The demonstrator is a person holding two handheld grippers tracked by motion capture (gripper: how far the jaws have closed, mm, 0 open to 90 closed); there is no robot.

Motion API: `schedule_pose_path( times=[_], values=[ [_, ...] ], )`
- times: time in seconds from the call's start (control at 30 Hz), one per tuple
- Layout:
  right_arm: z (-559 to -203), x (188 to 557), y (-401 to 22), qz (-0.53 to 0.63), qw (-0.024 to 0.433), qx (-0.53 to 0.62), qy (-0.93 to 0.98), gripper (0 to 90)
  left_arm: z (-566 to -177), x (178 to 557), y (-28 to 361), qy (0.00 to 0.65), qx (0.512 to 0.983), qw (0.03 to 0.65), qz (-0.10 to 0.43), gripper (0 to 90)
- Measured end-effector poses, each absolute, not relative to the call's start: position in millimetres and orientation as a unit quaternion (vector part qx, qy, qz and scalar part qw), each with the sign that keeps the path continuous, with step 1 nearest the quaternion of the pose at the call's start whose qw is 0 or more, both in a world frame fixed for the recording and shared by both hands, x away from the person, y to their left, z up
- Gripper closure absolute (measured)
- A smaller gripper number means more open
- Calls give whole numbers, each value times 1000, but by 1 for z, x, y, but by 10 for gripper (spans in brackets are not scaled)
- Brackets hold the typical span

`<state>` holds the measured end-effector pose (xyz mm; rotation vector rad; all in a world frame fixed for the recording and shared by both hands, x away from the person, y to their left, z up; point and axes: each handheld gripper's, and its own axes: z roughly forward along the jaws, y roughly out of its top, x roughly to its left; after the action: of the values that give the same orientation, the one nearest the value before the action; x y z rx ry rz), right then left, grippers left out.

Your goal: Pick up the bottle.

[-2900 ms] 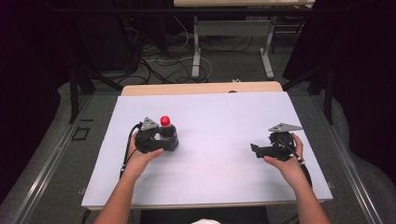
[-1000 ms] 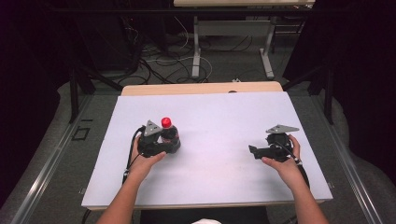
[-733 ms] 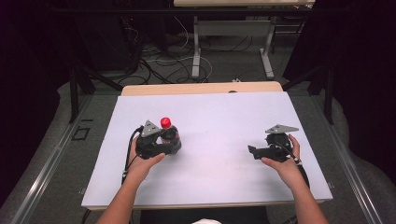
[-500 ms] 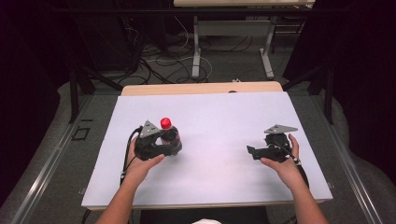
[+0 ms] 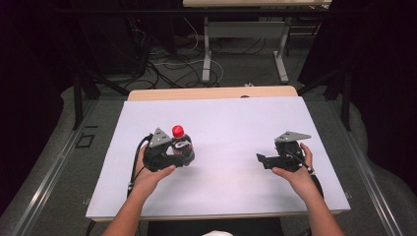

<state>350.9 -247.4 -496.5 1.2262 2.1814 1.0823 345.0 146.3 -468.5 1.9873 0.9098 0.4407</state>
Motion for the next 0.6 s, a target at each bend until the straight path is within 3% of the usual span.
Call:
schedule_pose_path(
  times=[0.6],
  values=[
    [-484,343,-234,399,186,422,792,153,-474,336,120,333,825,426,161,298]
  ],
)
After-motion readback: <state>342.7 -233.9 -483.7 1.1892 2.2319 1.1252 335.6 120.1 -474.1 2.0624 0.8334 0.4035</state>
